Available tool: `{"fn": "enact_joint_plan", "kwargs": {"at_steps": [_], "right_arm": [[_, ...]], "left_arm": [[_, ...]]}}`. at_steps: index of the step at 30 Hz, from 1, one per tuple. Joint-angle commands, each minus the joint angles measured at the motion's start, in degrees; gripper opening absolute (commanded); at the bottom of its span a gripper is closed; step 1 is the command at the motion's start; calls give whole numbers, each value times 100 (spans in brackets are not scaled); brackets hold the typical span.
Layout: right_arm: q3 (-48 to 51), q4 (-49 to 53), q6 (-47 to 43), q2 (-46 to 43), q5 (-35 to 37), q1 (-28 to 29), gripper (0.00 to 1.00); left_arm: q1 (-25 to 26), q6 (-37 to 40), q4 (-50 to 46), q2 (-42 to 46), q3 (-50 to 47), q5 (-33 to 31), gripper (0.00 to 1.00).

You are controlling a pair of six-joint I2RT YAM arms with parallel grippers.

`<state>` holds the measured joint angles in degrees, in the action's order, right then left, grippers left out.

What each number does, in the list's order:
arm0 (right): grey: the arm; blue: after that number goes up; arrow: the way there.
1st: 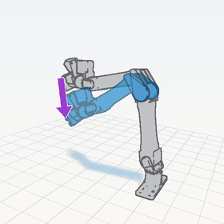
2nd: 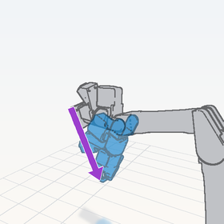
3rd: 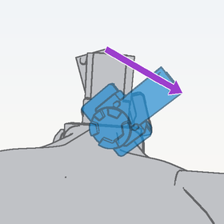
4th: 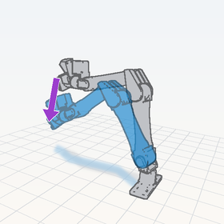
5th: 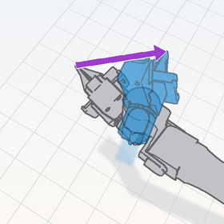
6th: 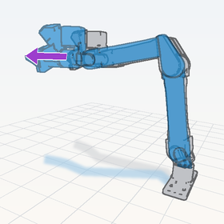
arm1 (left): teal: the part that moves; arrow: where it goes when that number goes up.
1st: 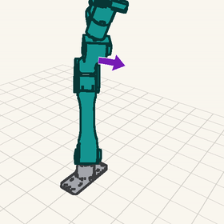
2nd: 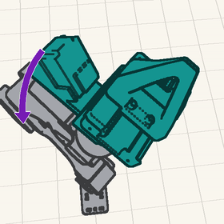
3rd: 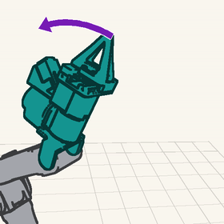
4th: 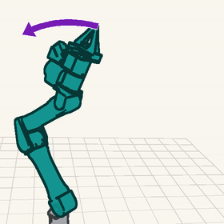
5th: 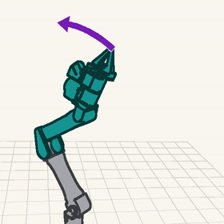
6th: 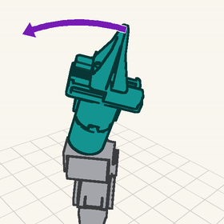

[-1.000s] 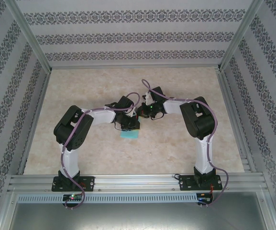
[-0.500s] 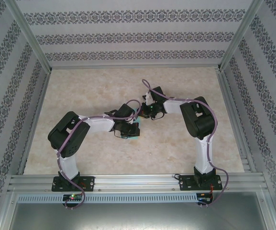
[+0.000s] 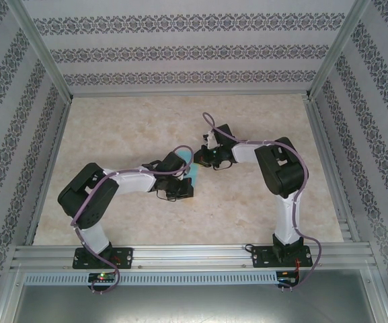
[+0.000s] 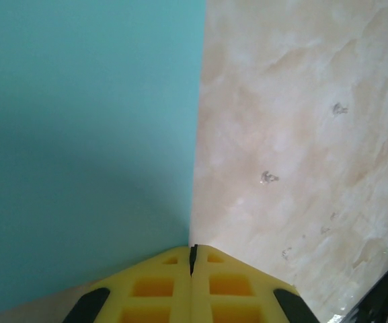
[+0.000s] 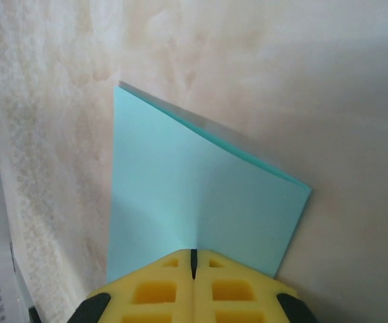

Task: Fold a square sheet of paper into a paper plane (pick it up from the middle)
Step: First fold in half a square sheet of paper at the center of the table.

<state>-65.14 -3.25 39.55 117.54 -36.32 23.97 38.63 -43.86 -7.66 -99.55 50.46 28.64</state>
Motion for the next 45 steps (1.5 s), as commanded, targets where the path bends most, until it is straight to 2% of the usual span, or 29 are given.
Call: {"fn": "enact_joint_plan", "kwargs": {"at_steps": [1, 5, 13, 22, 26, 34, 45], "right_arm": [[643, -159, 678, -345, 1083, -94, 0], [952, -510, 1065, -664, 1222, -67, 0], [596, -396, 846, -644, 674, -39, 0], [503, -185, 474, -930, 362, 18, 0], [570, 282, 176, -1051, 432, 214, 0], [896, 414, 216, -1050, 489, 680, 0], [985, 492, -101, -723, 518, 581, 0]], "left_arm": [[22, -170, -94, 310, 132, -35, 1], [22, -370, 196, 317, 178, 12, 1], [13, -380, 38, -102, 453, -364, 0], [13, -339, -93, -334, 382, -312, 0], [13, -334, -128, -396, 360, -335, 0], [14, -348, -289, -452, 362, -395, 0], [13, -414, -503, -517, 301, -445, 0]]}}
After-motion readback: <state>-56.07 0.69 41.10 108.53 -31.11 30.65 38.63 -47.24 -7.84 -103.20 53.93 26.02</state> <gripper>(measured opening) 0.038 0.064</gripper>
